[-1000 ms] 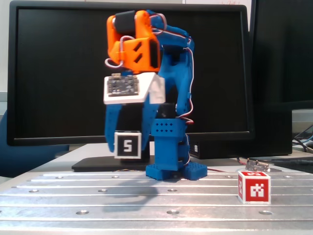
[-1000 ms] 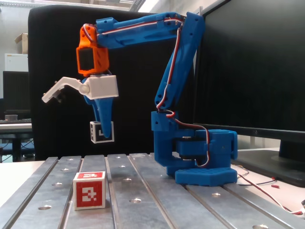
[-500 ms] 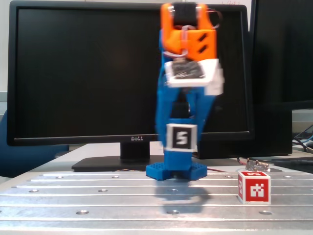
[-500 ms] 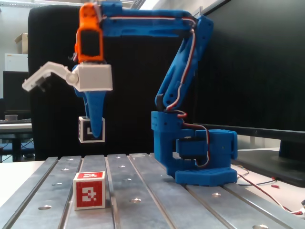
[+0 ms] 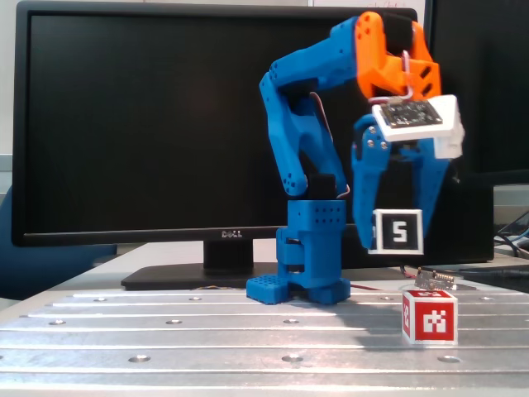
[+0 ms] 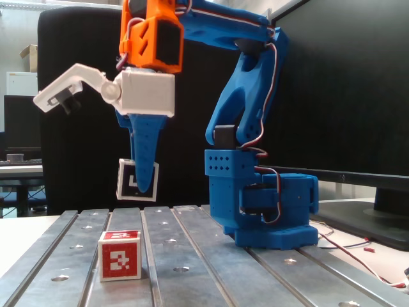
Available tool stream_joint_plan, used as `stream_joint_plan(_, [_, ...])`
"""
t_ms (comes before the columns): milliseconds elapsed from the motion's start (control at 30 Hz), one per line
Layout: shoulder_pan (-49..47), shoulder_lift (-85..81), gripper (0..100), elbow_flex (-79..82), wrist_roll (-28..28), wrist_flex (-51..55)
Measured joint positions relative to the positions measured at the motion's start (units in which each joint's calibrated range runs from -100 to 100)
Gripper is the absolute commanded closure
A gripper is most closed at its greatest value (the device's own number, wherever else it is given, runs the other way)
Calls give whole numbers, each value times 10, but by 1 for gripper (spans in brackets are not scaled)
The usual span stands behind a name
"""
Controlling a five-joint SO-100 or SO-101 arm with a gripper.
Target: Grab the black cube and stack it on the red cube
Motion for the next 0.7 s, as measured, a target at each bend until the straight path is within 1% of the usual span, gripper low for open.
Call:
stream_joint_plan(100, [-25,26,87,0,-16,-19])
stream_joint_plan(233, [-30,60,87,-2,-27,-31])
stream_joint_plan(700, [-36,150,87,-75,-27,-33])
